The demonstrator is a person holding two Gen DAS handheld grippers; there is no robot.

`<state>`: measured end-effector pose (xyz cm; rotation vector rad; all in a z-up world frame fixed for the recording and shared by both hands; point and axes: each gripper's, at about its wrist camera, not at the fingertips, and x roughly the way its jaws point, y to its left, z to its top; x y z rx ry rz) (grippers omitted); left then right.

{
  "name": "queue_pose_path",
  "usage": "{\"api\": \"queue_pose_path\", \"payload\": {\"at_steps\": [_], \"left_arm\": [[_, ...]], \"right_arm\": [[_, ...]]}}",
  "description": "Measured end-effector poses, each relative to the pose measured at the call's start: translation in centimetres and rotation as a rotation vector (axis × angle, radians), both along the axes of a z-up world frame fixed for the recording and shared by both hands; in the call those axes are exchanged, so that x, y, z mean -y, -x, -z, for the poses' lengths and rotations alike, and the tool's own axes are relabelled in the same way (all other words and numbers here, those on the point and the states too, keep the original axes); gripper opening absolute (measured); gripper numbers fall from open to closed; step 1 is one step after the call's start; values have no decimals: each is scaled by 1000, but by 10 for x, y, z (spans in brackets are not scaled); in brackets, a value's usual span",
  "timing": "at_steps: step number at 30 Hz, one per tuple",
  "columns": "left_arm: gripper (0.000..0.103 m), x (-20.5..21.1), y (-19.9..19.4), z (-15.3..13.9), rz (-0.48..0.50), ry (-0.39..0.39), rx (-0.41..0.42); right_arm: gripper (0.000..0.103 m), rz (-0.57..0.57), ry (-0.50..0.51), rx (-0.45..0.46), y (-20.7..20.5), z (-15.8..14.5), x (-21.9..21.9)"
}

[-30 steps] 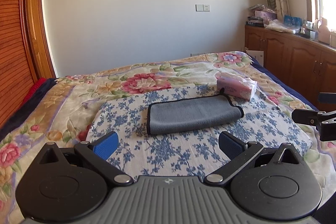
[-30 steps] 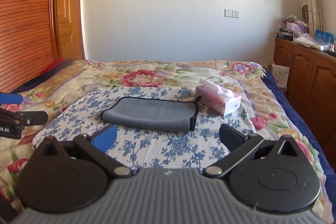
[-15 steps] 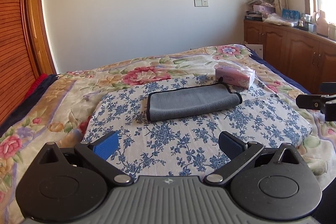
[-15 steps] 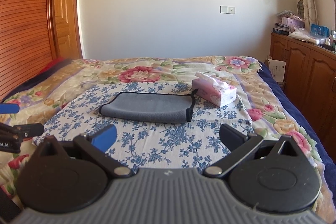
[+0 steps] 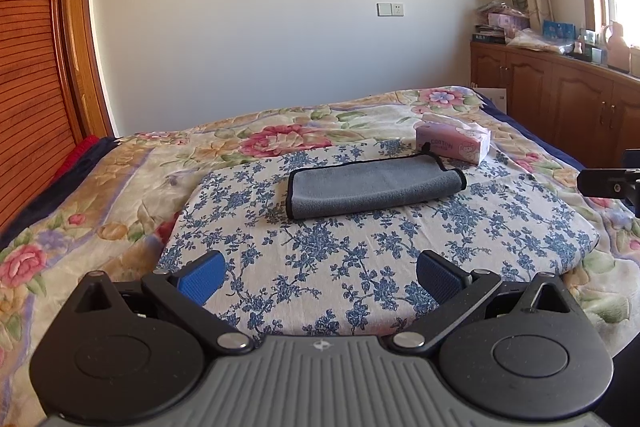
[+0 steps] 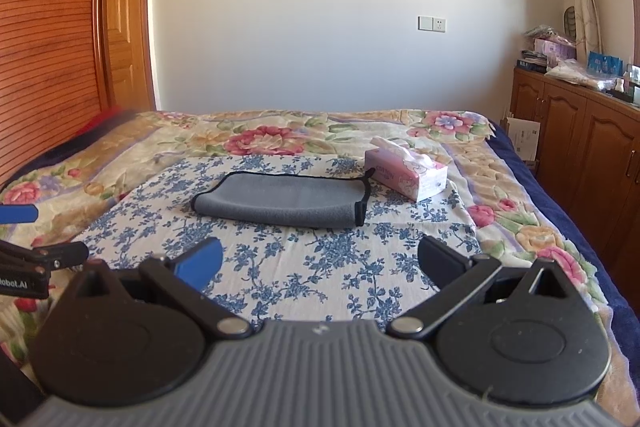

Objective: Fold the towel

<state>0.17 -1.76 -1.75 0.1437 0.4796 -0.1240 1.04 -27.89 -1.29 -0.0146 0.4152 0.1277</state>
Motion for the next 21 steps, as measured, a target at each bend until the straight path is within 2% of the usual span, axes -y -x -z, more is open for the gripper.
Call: {"api": "queue_pose_path", "payload": {"at_steps": [21], "left_arm": [[103,-5,8,4,-32,-3,112]], "right_arm": [[103,51,-6,81,7,1,4]]}}
